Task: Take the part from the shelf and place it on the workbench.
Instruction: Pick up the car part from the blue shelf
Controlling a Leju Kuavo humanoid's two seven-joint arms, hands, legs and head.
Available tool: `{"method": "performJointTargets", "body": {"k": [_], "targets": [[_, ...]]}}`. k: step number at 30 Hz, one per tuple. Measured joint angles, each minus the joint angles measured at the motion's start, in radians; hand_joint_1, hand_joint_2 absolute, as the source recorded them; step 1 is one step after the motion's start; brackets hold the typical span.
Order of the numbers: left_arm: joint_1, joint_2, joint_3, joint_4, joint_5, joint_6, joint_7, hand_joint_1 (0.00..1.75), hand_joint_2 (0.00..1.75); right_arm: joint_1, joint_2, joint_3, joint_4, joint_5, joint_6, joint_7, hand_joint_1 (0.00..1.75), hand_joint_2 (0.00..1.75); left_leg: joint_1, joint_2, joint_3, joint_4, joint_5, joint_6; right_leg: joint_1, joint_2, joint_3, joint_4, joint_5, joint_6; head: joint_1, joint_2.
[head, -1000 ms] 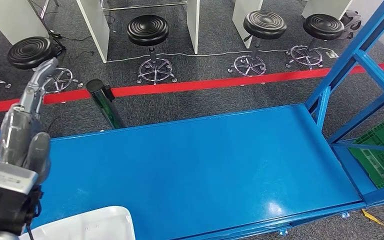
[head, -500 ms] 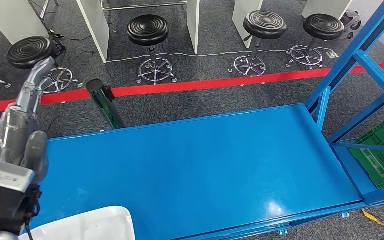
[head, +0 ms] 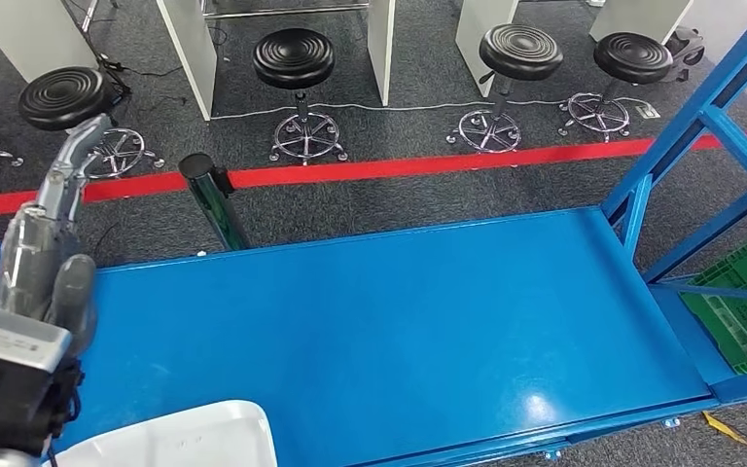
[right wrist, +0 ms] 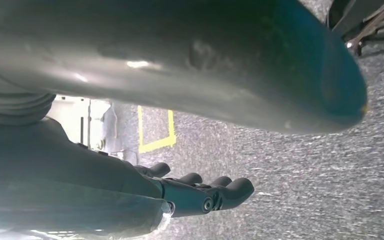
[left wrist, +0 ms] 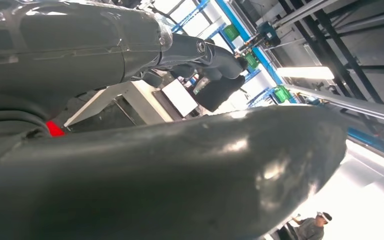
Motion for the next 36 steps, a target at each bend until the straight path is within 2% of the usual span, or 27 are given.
{"method": "performJointTargets", "body": {"k": [1, 2, 4, 5, 6, 9, 11, 14, 15, 16, 17, 19, 20, 21, 24, 25, 26, 27, 29, 30, 31, 32, 33, 35, 36], "targets": [[0.001, 0.0, 0.0, 0.0, 0.0, 0.0, 0.0, 0.0, 0.0, 0.0, 0.0, 0.0, 0.0, 0.001, 0.0, 0.0, 0.0, 0.0, 0.0, -0.001, 0.001, 0.0, 0.0, 0.0, 0.0, 0.0, -0.001, -0.006, 0.02, -0.002, 0.0, 0.0], [0.001, 0.0, 0.0, 0.0, 0.0, 0.0, 0.0, 0.0, 0.0, 0.0, 0.0, 0.0, 0.0, 0.002, 0.0, 0.0, 0.0, 0.0, 0.0, -0.003, 0.003, 0.0, -0.001, -0.002, 0.0, 0.0, 0.015, -0.051, 0.058, -0.006, 0.001, 0.0], [0.002, 0.0, 0.0, 0.0, 0.0, 0.0, 0.0, 0.0, 0.0, -0.001, -0.001, 0.0, 0.0, 0.004, 0.0, 0.0, 0.0, 0.0, -0.001, -0.005, 0.004, 0.001, -0.002, -0.007, 0.004, 0.0, 0.067, -0.182, 0.133, -0.019, 0.001, 0.0], [0.002, 0.0, 0.0, 0.0, 0.0, 0.0, 0.0, 0.0, 0.0, -0.002, -0.002, 0.0, 0.0, 0.004, 0.0, 0.0, 0.0, 0.0, -0.001, -0.006, 0.003, 0.001, -0.002, -0.012, 0.006, 0.001, 0.086, -0.23, 0.152, -0.026, 0.001, 0.0], [0.003, 0.0, 0.0, 0.0, 0.0, 0.0, 0.0, 0.0, 0.0, -0.002, -0.002, 0.0, 0.0, 0.004, 0.0, 0.0, 0.0, 0.0, -0.001, -0.006, 0.0, 0.002, 0.0, -0.018, 0.009, 0.001, 0.095, -0.255, 0.158, -0.032, 0.0, 0.0], [0.004, 0.001, 0.001, 0.0, 0.0, 0.0, 0.0, 0.0, 0.0, -0.003, -0.003, 0.0, 0.0, 0.004, 0.0, 0.0, 0.0, 0.0, 0.001, -0.005, -0.005, 0.0, 0.003, -0.038, 0.011, 0.001, 0.097, -0.273, 0.163, -0.046, -0.002, 0.0], [0.005, 0.003, 0.002, 0.0, 0.0, 0.0, 0.0, 0.0, 0.0, -0.003, -0.004, 0.0, 0.0, 0.004, 0.0, 0.0, 0.0, 0.0, 0.002, -0.002, -0.02, 0.036, -0.035, -0.048, 0.007, -0.001, 0.097, -0.29, 0.178, -0.058, -0.006, 0.0], [0.007, 0.005, 0.002, 0.0, 0.0, 0.0, 0.0, 0.0, 0.0, -0.003, -0.004, 0.0, 0.0, 0.004, 0.0, 0.0, 0.0, 0.0, 0.008, -0.001, -0.084, 0.2, -0.134, -0.06, 0.008, -0.004, 0.084, -0.293, 0.191, -0.063, -0.015, 0.0], [0.009, 0.005, 0.002, 0.0, 0.0, 0.0, 0.0, 0.0, 0.0, -0.003, -0.004, 0.0, 0.0, 0.004, 0.0, 0.0, 0.0, 0.0, 0.009, 0.0, -0.095, 0.238, -0.147, -0.063, 0.008, -0.005, 0.079, -0.292, 0.194, -0.062, -0.017, 0.0], [0.009, 0.005, 0.002, 0.0, 0.0, 0.0, 0.0, 0.0, 0.0, -0.003, -0.003, 0.0, 0.0, 0.004, 0.0, 0.0, 0.0, 0.0, 0.011, 0.001, -0.088, 0.24, -0.141, -0.065, 0.008, -0.005, 0.073, -0.29, 0.198, -0.06, -0.017, 0.0], [0.01, 0.005, 0.002, 0.0, 0.0, 0.0, 0.0, 0.0, 0.0, -0.002, -0.003, 0.0, 0.0, 0.004, 0.0, 0.0, 0.0, 0.0, 0.013, 0.002, -0.062, 0.205, -0.118, -0.068, 0.006, -0.005, 0.068, -0.287, 0.201, -0.057, -0.018, 0.0], [0.01, 0.005, 0.002, 0.0, 0.0, 0.0, 0.0, 0.0, 0.0, -0.003, -0.003, 0.0, 0.0, 0.004, 0.0, 0.0, 0.0, 0.0, 0.016, 0.002, 0.019, 0.075, -0.066, -0.072, 0.005, -0.003, 0.058, -0.277, 0.205, -0.049, -0.021, 0.0], [0.01, 0.005, 0.002, 0.0, 0.0, 0.001, 0.0, 0.0, 0.0, -0.003, -0.003, 0.0, 0.0, 0.004, 0.0, 0.0, 0.0, 0.0, 0.017, 0.0, 0.047, 0.025, -0.052, -0.069, 0.005, -0.001, 0.054, -0.272, 0.207, -0.043, -0.023, 0.0], [0.01, 0.005, 0.002, 0.0, 0.0, 0.001, 0.0, 0.0, 0.0, -0.004, -0.004, 0.0, 0.0, 0.004, 0.0, 0.0, 0.0, 0.0, 0.016, -0.001, 0.061, -0.004, -0.047, -0.064, 0.007, 0.0, 0.051, -0.269, 0.211, -0.037, -0.023, 0.0], [0.012, 0.005, 0.002, 0.0, 0.0, 0.001, 0.0, 0.0, 0.0, -0.002, -0.004, 0.0, 0.0, 0.004, 0.0, 0.0, 0.0, 0.0, 0.013, -0.003, 0.053, -0.012, -0.033, -0.037, 0.006, 0.003, 0.046, -0.273, 0.223, -0.019, -0.018, 0.0], [0.011, 0.005, 0.002, 0.0, 0.0, 0.001, 0.0, 0.0, 0.0, -0.001, -0.003, 0.0, 0.0, 0.004, 0.001, 0.0, 0.0, 0.0, 0.013, -0.003, 0.047, -0.012, -0.025, -0.028, 0.004, 0.002, 0.04, -0.265, 0.21, -0.014, -0.016, 0.0], [0.011, 0.005, 0.002, 0.0, 0.0, 0.001, 0.0, 0.0, 0.0, 0.0, -0.003, 0.0, 0.0, 0.004, 0.001, 0.0, 0.0, 0.0, 0.012, -0.002, 0.039, -0.013, -0.017, -0.02, 0.004, 0.001, 0.03, -0.238, 0.181, -0.011, -0.014, 0.0], [0.011, 0.005, 0.002, 0.0, 0.0, 0.001, 0.0, 0.0, 0.0, 0.0, -0.002, 0.0, 0.0, 0.004, 0.001, 0.0, 0.0, 0.0, 0.011, -0.002, 0.03, -0.013, -0.009, -0.013, 0.004, -0.001, 0.014, -0.189, 0.137, -0.009, -0.011, 0.0], [0.011, 0.005, 0.002, 0.0, 0.0, 0.001, 0.0, 0.0, 0.0, 0.0, -0.003, 0.0, 0.0, 0.004, 0.001, 0.0, 0.0, 0.0, 0.005, -0.002, 0.01, -0.012, 0.006, -0.005, 0.006, -0.001, -0.02, -0.056, 0.048, -0.01, -0.005, 0.0], [0.012, 0.005, 0.001, 0.0, 0.0, 0.001, 0.0, 0.0, 0.0, -0.001, -0.003, 0.0, 0.0, 0.004, 0.001, 0.0, 0.0, 0.0, 0.002, -0.003, 0.001, -0.012, 0.013, -0.003, 0.008, -0.001, -0.028, -0.006, 0.022, -0.012, -0.004, 0.0], [0.012, 0.005, 0.001, 0.0, 0.0, 0.001, 0.0, 0.0, 0.0, -0.001, -0.003, 0.0, 0.0, 0.005, 0.002, 0.0, 0.0, 0.0, -0.003, -0.004, -0.008, -0.011, 0.02, -0.001, 0.011, -0.001, -0.018, 0.01, 0.017, -0.018, -0.002, 0.0], [0.012, 0.005, 0.001, 0.0, 0.0, 0.001, 0.0, 0.0, 0.0, -0.001, -0.003, 0.0, 0.0, 0.005, 0.002, 0.0, 0.0, 0.0, -0.008, -0.006, -0.016, -0.011, 0.026, 0.0, 0.014, -0.001, 0.012, -0.015, 0.031, -0.027, -0.002, 0.0], [0.012, 0.005, 0.001, 0.0, 0.0, 0.001, 0.0, 0.0, 0.0, -0.002, -0.003, 0.0, 0.0, 0.005, 0.002, 0.0, 0.0, 0.0, -0.012, -0.008, -0.022, -0.011, 0.033, 0.0, 0.02, -0.001, 0.056, -0.074, 0.055, -0.039, -0.001, 0.0], [0.011, 0.005, 0.001, 0.0, 0.0, 0.001, 0.0, 0.0, 0.0, -0.005, -0.006, 0.0, 0.0, 0.005, 0.002, 0.0, 0.0, 0.0, -0.018, -0.01, -0.032, -0.011, 0.045, -0.001, 0.036, -0.002, 0.153, -0.225, 0.095, -0.072, -0.001, 0.0], [0.011, 0.005, 0.001, 0.0, 0.0, 0.001, -0.001, 0.0, 0.0, -0.006, -0.007, 0.0, 0.0, 0.006, 0.002, 0.0, 0.0, 0.0, -0.018, -0.01, -0.035, -0.012, 0.051, -0.004, 0.043, -0.003, 0.181, -0.275, 0.104, -0.082, -0.002, 0.0]]}}
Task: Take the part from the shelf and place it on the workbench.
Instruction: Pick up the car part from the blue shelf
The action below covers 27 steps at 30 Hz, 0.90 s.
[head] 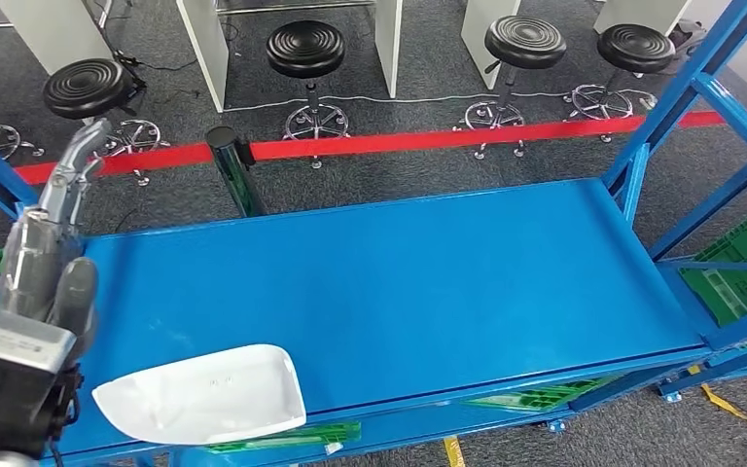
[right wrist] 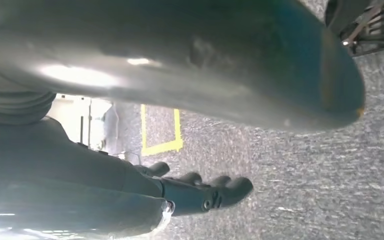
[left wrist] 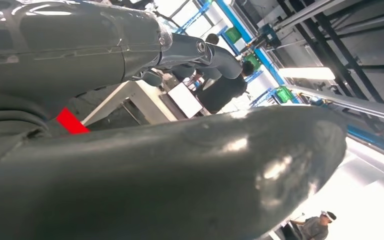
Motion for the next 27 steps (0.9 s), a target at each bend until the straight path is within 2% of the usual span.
{"method": "performJointTargets", "body": {"k": [1, 3, 4, 5, 6, 8, 9, 10, 11, 12, 13, 14, 15, 16, 17, 19, 20, 21, 23, 24, 25, 26, 27], "targets": [[0.0, 0.0, 0.0, 0.0, 0.0, 0.0, 0.0, 0.0, 0.0, -0.001, -0.002, 0.0, 0.0, 0.0, 0.0, 0.0, 0.0, 0.0, 0.002, 0.001, -0.003, -0.001, 0.007, -0.005, 0.006, 0.0, 0.012, -0.027, 0.004, -0.006, 0.0, 0.0], [0.0, 0.0, 0.001, 0.0, 0.001, 0.0, -0.001, 0.0, 0.0, -0.002, -0.002, 0.0, 0.0, 0.0, 0.0, 0.0, 0.0, 0.0, 0.006, 0.001, -0.007, -0.004, 0.018, -0.017, 0.007, -0.001, 0.01, -0.044, 0.02, -0.006, 0.002, 0.0], [0.0, 0.001, 0.002, 0.0, 0.001, 0.0, -0.001, 0.0, 0.0, -0.002, -0.002, 0.0, 0.0, 0.0, 0.0, 0.0, 0.0, 0.0, 0.007, 0.002, -0.013, -0.001, 0.011, -0.022, 0.004, -0.003, 0.007, -0.053, 0.032, -0.007, 0.002, 0.0], [0.0, 0.002, 0.003, 0.0, 0.001, 0.0, -0.002, 0.0, 0.0, -0.003, -0.002, 0.0, 0.0, 0.0, 0.0, 0.0, 0.0, 0.0, 0.007, 0.003, -0.021, 0.013, -0.012, -0.027, 0.001, -0.005, 0.001, -0.062, 0.045, -0.008, 0.002, 0.0], [0.0, 0.002, 0.004, 0.0, 0.002, 0.0, -0.002, 0.0, 0.0, -0.005, -0.002, 0.0, 0.0, 0.0, 0.0, 0.0, 0.0, 0.0, 0.008, 0.005, -0.035, 0.048, -0.052, -0.033, -0.004, -0.007, -0.009, -0.067, 0.059, -0.008, 0.0, 0.0], [0.0, 0.003, 0.006, 0.0, 0.002, -0.001, -0.002, 0.0, 0.0, -0.005, -0.001, 0.0, 0.0, 0.001, 0.0, 0.0, 0.0, 0.0, 0.016, 0.008, -0.068, 0.161, -0.146, -0.047, -0.007, -0.008, -0.037, -0.066, 0.08, -0.008, -0.003, 0.0], [0.0, 0.003, 0.006, 0.0, 0.002, -0.001, -0.002, 0.0, 0.0, -0.005, -0.001, 0.0, 0.0, 0.001, 0.0, 0.0, 0.0, 0.0, 0.02, 0.009, -0.079, 0.217, -0.171, -0.054, -0.008, -0.009, -0.052, -0.063, 0.089, -0.005, -0.005, 0.0], [0.0, 0.003, 0.006, 0.0, 0.002, -0.001, -0.002, 0.0, 0.0, -0.004, -0.001, 0.0, 0.0, 0.001, 0.0, 0.0, 0.0, 0.0, 0.024, 0.01, -0.077, 0.25, -0.172, -0.06, -0.011, -0.009, -0.068, -0.058, 0.097, -0.002, -0.005, 0.0], [0.0, 0.003, 0.006, 0.001, 0.002, -0.001, -0.002, 0.0, 0.0, -0.004, 0.0, 0.0, 0.0, 0.001, 0.0, 0.0, 0.0, 0.0, 0.028, 0.011, -0.061, 0.252, -0.152, -0.065, -0.014, -0.01, -0.084, -0.052, 0.104, 0.002, -0.006, 0.0], [0.0, 0.003, 0.006, 0.001, 0.002, -0.001, -0.002, 0.0, 0.0, -0.004, 0.0, 0.0, 0.0, 0.001, 0.0, 0.0, 0.0, 0.0, 0.032, 0.012, -0.027, 0.219, -0.121, -0.071, -0.018, -0.01, -0.1, -0.044, 0.11, 0.007, -0.007, 0.0], [0.0, 0.003, 0.006, 0.001, 0.002, -0.001, -0.002, 0.0, 0.0, -0.004, 0.001, 0.0, 0.0, 0.001, 0.0, 0.0, 0.0, 0.0, 0.037, 0.013, 0.019, 0.161, -0.096, -0.077, -0.021, -0.01, -0.115, -0.033, 0.115, 0.013, -0.008, 0.0], [0.0, 0.003, 0.006, 0.001, 0.002, -0.001, -0.002, 0.0, 0.0, -0.005, 0.001, 0.0, 0.0, 0.001, 0.0, 0.0, 0.0, 0.0, 0.038, 0.012, 0.068, 0.094, -0.086, -0.081, -0.024, -0.009, -0.129, -0.022, 0.118, 0.018, -0.011, 0.0], [-0.001, 0.003, 0.007, 0.0, 0.002, -0.001, -0.002, 0.0, 0.0, -0.005, 0.001, 0.0, 0.0, 0.001, 0.0, 0.0, 0.0, 0.0, 0.039, 0.01, 0.105, 0.037, -0.09, -0.079, -0.024, -0.008, -0.14, -0.012, 0.122, 0.025, -0.012, 0.0], [-0.001, 0.003, 0.007, 0.0, 0.002, -0.001, -0.002, 0.0, 0.0, -0.005, 0.001, 0.0, 0.0, 0.001, 0.0, 0.0, 0.0, 0.44, 0.039, 0.009, 0.125, 0.001, -0.102, -0.074, -0.023, -0.006, -0.147, -0.005, 0.126, 0.031, -0.013, 0.0], [-0.001, 0.003, 0.007, 0.0, 0.002, -0.001, -0.003, 0.0, 0.0, -0.005, 0.001, 0.0, 0.0, 0.001, 0.0, 0.0, 0.0, 0.87, 0.035, 0.007, 0.13, -0.015, -0.11, -0.064, -0.023, -0.004, -0.153, -0.003, 0.131, 0.038, -0.013, 0.0], [-0.001, 0.003, 0.007, 0.0, 0.002, -0.001, -0.003, 0.0, 0.0, -0.003, 0.0, 0.0, 0.0, 0.0, 0.0, 0.0, 0.0, 1.75, 0.035, 0.008, 0.121, -0.019, -0.107, -0.039, -0.027, -0.002, -0.159, 0.0, 0.132, 0.051, -0.01, 0.0], [-0.001, 0.002, 0.007, 0.0, 0.002, -0.001, -0.003, 0.0, 0.0, -0.002, 0.001, 0.0, 0.0, 0.0, 0.0, 0.0, 0.0, 1.75, 0.034, 0.008, 0.116, -0.02, -0.101, -0.027, -0.028, -0.002, -0.164, 0.014, 0.114, 0.056, -0.008, 0.0], [-0.001, 0.002, 0.007, 0.0, 0.002, -0.001, -0.003, 0.0, 0.0, 0.0, 0.002, 0.0, 0.001, 0.0, 0.0, 0.0, 0.0, 1.75, 0.035, 0.009, 0.11, -0.021, -0.093, -0.018, -0.03, -0.002, -0.174, 0.046, 0.08, 0.061, -0.005, 0.0], [-0.001, 0.001, 0.007, 0.0, 0.002, -0.001, -0.002, 0.0, 0.0, 0.002, 0.004, 0.0, 0.002, 0.0, 0.0, 0.0, 0.0, 1.75, 0.032, 0.008, 0.096, -0.02, -0.079, -0.009, -0.03, -0.002, -0.206, 0.163, -0.009, 0.068, -0.001, 0.0], [-0.001, 0.001, 0.006, 0.0, 0.002, -0.001, -0.002, 0.0, 0.0, 0.002, 0.004, 0.0, 0.002, 0.0, 0.0, 0.0, 0.0, 1.75, 0.029, 0.008, 0.088, -0.02, -0.073, -0.007, -0.03, -0.002, -0.22, 0.225, -0.04, 0.068, 0.0, 0.0], [0.0, 0.001, 0.006, 0.0, 0.002, -0.001, -0.002, 0.0, 0.0, 0.002, 0.004, 0.0, 0.002, 0.0, 0.0, 0.0, 0.0, 1.75, 0.027, 0.007, 0.081, -0.02, -0.066, -0.006, -0.029, -0.002, -0.222, 0.263, -0.052, 0.067, 0.001, 0.0], [0.0, 0.0, 0.006, 0.0, 0.002, -0.001, -0.002, 0.0, 0.0, 0.001, 0.004, 0.0, 0.002, 0.0, 0.0, 0.0, 0.0, 1.75, 0.024, 0.005, 0.074, -0.019, -0.061, -0.006, -0.028, -0.002, -0.209, 0.266, -0.045, 0.062, 0.001, 0.0], [0.001, 0.0, 0.006, 0.0, 0.002, -0.001, -0.002, 0.0, 0.0, 0.001, 0.004, 0.0, 0.002, 0.0, 0.0, 0.0, 0.0, 1.75, 0.02, 0.004, 0.07, -0.019, -0.057, -0.007, -0.026, -0.002, -0.177, 0.23, -0.023, 0.055, 0.002, 0.0]]}}
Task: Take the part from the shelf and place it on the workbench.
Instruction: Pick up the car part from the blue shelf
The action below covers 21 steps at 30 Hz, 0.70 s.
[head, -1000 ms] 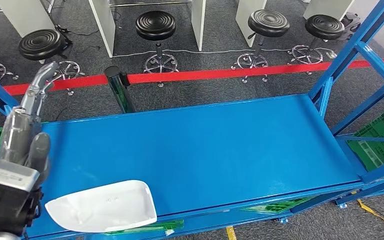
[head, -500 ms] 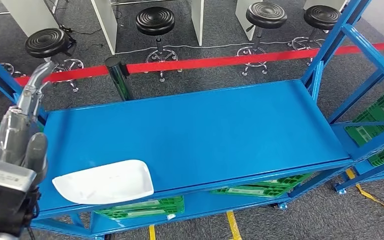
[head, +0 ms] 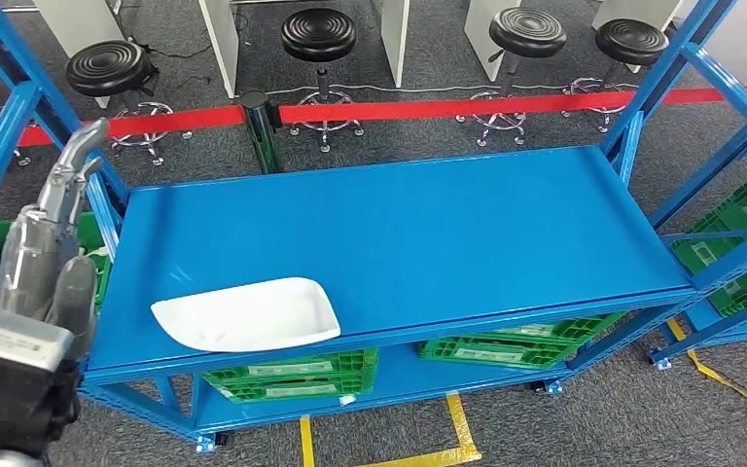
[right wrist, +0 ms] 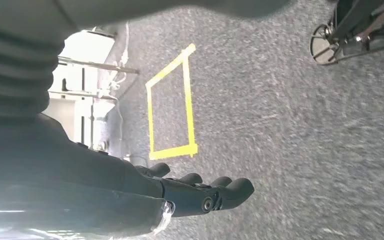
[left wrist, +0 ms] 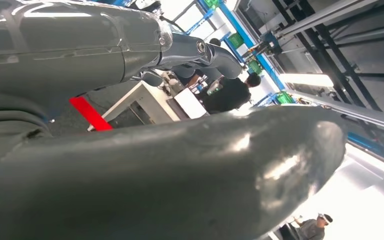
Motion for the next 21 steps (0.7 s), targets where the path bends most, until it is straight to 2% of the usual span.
{"method": "performJointTargets", "body": {"k": [2, 3, 4, 7, 9, 10, 12, 13, 14, 15, 16, 17, 18, 19, 20, 21], "targets": [[0.0, 0.0, 0.0, 0.0, 0.0, 0.0, 0.0, 0.0, 0.0, -0.001, -0.001, 0.0, 0.0, 0.0, 0.0, 0.0, 0.0, 1.75, -0.005, -0.001, -0.004, 0.0, 0.005, -0.002, 0.008, 0.0, 0.09, -0.137, 0.048, -0.023, 0.0, 0.0], [0.0, 0.0, 0.0, 0.0, 0.0, 0.0, 0.0, 0.0, 0.0, -0.001, -0.002, 0.0, 0.001, 0.0, 0.0, 0.0, 0.0, 1.75, -0.006, -0.001, -0.005, 0.0, 0.008, -0.005, 0.013, 0.0, 0.126, -0.198, 0.06, -0.033, -0.001, 0.0], [0.0, 0.0, 0.0, 0.0, 0.0, 0.0, 0.0, 0.0, 0.0, -0.001, -0.002, 0.0, 0.001, 0.0, 0.0, 0.0, 0.0, 1.75, -0.005, 0.0, -0.007, 0.0, 0.011, -0.01, 0.017, 0.0, 0.147, -0.237, 0.064, -0.04, -0.001, 0.0], [0.0, 0.0, 0.001, -0.001, 0.0, 0.0, 0.0, 0.0, 0.0, -0.002, -0.003, 0.0, 0.002, 0.0, -0.001, 0.0, 0.0, 1.75, -0.002, 0.002, -0.013, 0.0, 0.015, -0.026, 0.02, -0.002, 0.156, -0.272, 0.07, -0.046, 0.001, 0.0], [-0.001, 0.0, 0.002, -0.001, 0.0, 0.0, 0.0, 0.0, 0.0, -0.003, -0.003, 0.0, 0.002, 0.0, -0.001, 0.0, 0.0, 1.75, -0.003, 0.003, -0.031, 0.035, -0.018, -0.035, 0.014, -0.005, 0.157, -0.29, 0.081, -0.053, -0.001, 0.0], [-0.001, 0.0, 0.002, 0.0, 0.0, 0.0, 0.0, 0.0, 0.0, -0.003, -0.003, 0.0, 0.002, 0.0, -0.001, 0.0, 0.0, 1.75, -0.001, 0.004, -0.051, 0.081, -0.05, -0.039, 0.012, -0.006, 0.156, -0.294, 0.086, -0.055, -0.004, 0.0], [0.0, 0.0, 0.002, 0.001, 0.0, 0.0, 0.0, 0.0, 0.0, -0.002, -0.003, 0.0, 0.002, 0.0, -0.001, 0.0, 0.0, 1.75, 0.001, 0.004, -0.105, 0.206, -0.111, -0.048, 0.012, -0.006, 0.147, -0.29, 0.088, -0.058, -0.008, 0.0], [0.001, 0.0, 0.002, 0.002, 0.0, 0.0, 0.0, 0.0, 0.0, -0.001, -0.002, 0.0, 0.002, 0.0, -0.001, 0.0, 0.0, 1.75, 0.003, 0.005, -0.124, 0.249, -0.121, -0.053, 0.011, -0.006, 0.143, -0.285, 0.088, -0.057, -0.009, 0.0], [0.001, 0.0, 0.002, 0.003, 0.0, 0.0, 0.0, 0.0, 0.0, 0.0, -0.002, 0.0, 0.002, 0.0, -0.002, 0.0, 0.0, 1.75, 0.005, 0.006, -0.128, 0.261, -0.111, -0.059, 0.01, -0.006, 0.139, -0.28, 0.086, -0.057, -0.01, 0.0], [0.001, 0.0, 0.002, 0.004, 0.0, 0.0, 0.0, 0.0, 0.0, 0.0, -0.001, 0.0, 0.002, 0.001, -0.004, 0.002, 0.0, 1.75, 0.01, 0.008, -0.112, 0.234, -0.081, -0.067, 0.007, -0.005, 0.136, -0.273, 0.083, -0.055, -0.01, 0.0], [0.001, 0.0, 0.002, 0.005, 0.001, 0.0, 0.0, 0.0, 0.0, 0.0, 0.0, 0.0, 0.002, 0.001, -0.006, 0.004, 0.0, 1.75, 0.017, 0.01, -0.081, 0.175, -0.041, -0.079, 0.004, -0.003, 0.134, -0.263, 0.078, -0.051, -0.01, 0.0], [0.001, 0.0, 0.001, 0.005, 0.002, 0.0, 0.0, 0.0, 0.0, 0.0, -0.002, 0.0, 0.001, 0.001, -0.01, 0.006, 0.0, 1.75, 0.021, 0.012, -0.05, 0.117, -0.018, -0.094, 0.004, -0.001, 0.131, -0.253, 0.072, -0.046, -0.013, 0.0], [0.001, 0.0, 0.001, 0.006, 0.004, -0.001, 0.0, 0.0, 0.0, 0.0, -0.004, 0.0, 0.001, 0.001, -0.014, 0.008, 0.0, 1.75, 0.025, 0.013, -0.025, 0.067, -0.007, -0.096, 0.004, 0.002, 0.125, -0.24, 0.066, -0.04, -0.017, 0.0], [0.002, 0.0, 0.0, 0.007, 0.005, -0.004, 0.002, 0.0, 0.0, -0.001, -0.005, 0.0, 0.0, 0.001, -0.016, 0.008, 0.0, 1.75, 0.026, 0.014, -0.012, 0.039, -0.007, -0.084, 0.007, 0.004, 0.119, -0.23, 0.061, -0.036, -0.018, 0.0], [0.003, 0.0, 0.0, 0.008, 0.006, -0.01, 0.004, 0.0, 0.0, 0.0, -0.007, 0.0, -0.001, 0.001, -0.018, 0.008, 0.0, 1.75, 0.025, 0.013, -0.01, 0.033, -0.018, -0.072, 0.01, 0.005, 0.113, -0.224, 0.06, -0.032, -0.018, 0.0], [0.003, 0.0, -0.001, 0.008, 0.007, -0.021, 0.008, 0.0, 0.0, 0.001, -0.006, -0.001, -0.001, 0.001, -0.018, 0.007, 0.0, 1.75, 0.024, 0.013, -0.011, 0.03, -0.018, -0.055, 0.011, 0.006, 0.11, -0.22, 0.059, -0.031, -0.015, 0.0]]}}
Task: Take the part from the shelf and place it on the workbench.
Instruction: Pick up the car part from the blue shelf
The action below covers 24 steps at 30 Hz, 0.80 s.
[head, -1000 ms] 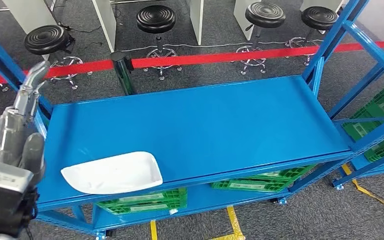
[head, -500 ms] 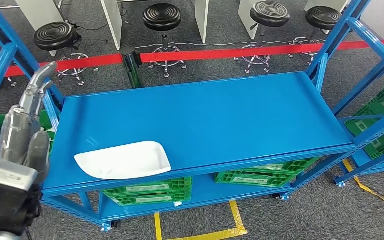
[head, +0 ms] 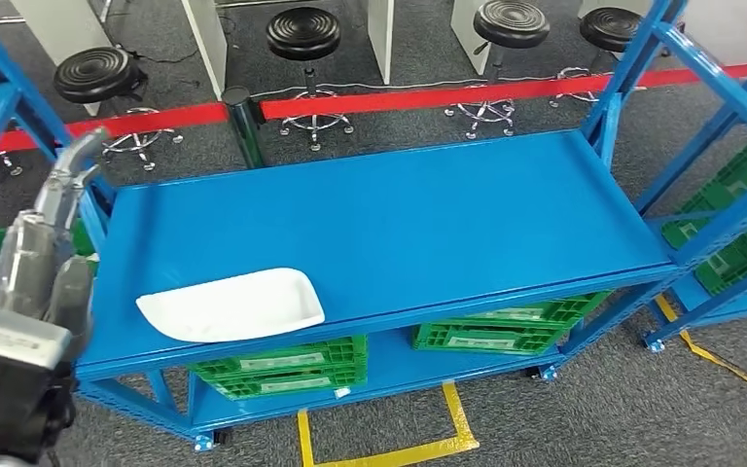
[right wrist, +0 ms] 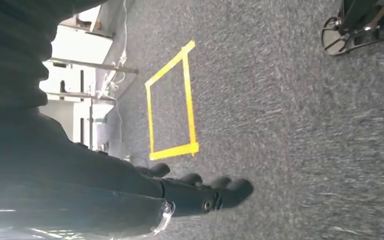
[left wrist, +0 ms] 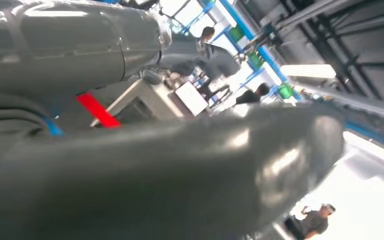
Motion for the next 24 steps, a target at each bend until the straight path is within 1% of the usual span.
{"method": "performJointTargets", "body": {"k": [1, 2, 5, 9, 13, 16, 19, 24], "targets": [[-0.001, 0.0, -0.001, 0.001, 0.0, -0.016, 0.008, 0.0, 0.0, 0.001, 0.0, -0.001, 0.0, 0.0, 0.0, 0.0, 0.0, 1.75, -0.002, -0.001, -0.002, 0.002, 0.0, 0.008, 0.0, 0.0, -0.001, -0.001, 0.002, 0.001, 0.005, 0.0], [-0.004, 0.0, -0.003, 0.002, 0.0, -0.037, 0.017, 0.0, 0.0, 0.002, 0.0, -0.003, 0.0, 0.0, 0.002, 0.0, 0.0, 1.75, -0.004, -0.003, -0.003, 0.003, 0.0, 0.004, -0.002, 0.0, -0.001, -0.003, 0.003, 0.002, 0.007, 0.0], [-0.016, 0.0, -0.012, 0.008, -0.001, -0.09, 0.042, 0.0, 0.0, 0.001, 0.001, -0.008, 0.001, 0.002, 0.007, 0.0, 0.0, 1.75, -0.009, -0.007, -0.004, 0.003, 0.0, 0.008, -0.007, -0.001, 0.0, -0.006, 0.005, 0.006, 0.009, 0.0], [-0.029, -0.001, -0.024, 0.018, -0.001, -0.116, 0.05, 0.0, 0.0, 0.001, 0.002, -0.016, 0.002, 0.007, 0.012, 0.0, 0.0, 1.75, -0.013, -0.01, -0.004, 0.003, 0.0, 0.011, -0.011, -0.002, 0.001, -0.008, 0.005, 0.011, 0.009, 0.0], [-0.041, -0.001, -0.037, 0.026, -0.002, -0.138, 0.056, 0.0, 1.75, 0.001, 0.002, -0.02, 0.002, 0.009, 0.014, 0.001, 0.0, 1.75, -0.016, -0.013, -0.004, 0.003, -0.001, 0.014, -0.012, -0.004, 0.001, -0.009, 0.003, 0.016, 0.009, 0.0], [-0.068, -0.009, -0.071, 0.042, -0.006, -0.224, 0.071, 0.0, 1.75, 0.0, 0.002, -0.024, 0.002, 0.019, 0.017, 0.002, 0.0, 1.75, -0.016, -0.019, -0.004, 0.004, -0.001, 0.014, -0.013, -0.007, 0.001, -0.009, 0.002, 0.019, 0.009, 0.0], [-0.096, -0.029, -0.128, 0.07, -0.017, -0.324, 0.097, 0.0, 1.75, -0.002, 0.002, -0.024, 0.002, 0.03, 0.022, 0.003, 0.0, 1.75, -0.016, -0.022, -0.004, 0.004, -0.001, 0.014, -0.013, -0.009, 0.002, -0.009, 0.002, 0.02, 0.009, 0.0], [-0.131, -0.056, -0.214, 0.12, -0.035, -0.41, 0.168, 0.0, 1.75, -0.003, 0.002, -0.035, 0.003, 0.038, 0.026, 0.009, 0.0, 1.75, -0.016, -0.023, -0.004, 0.003, -0.001, 0.014, -0.013, -0.01, 0.003, -0.009, 0.002, 0.02, 0.009, 0.0]]}}
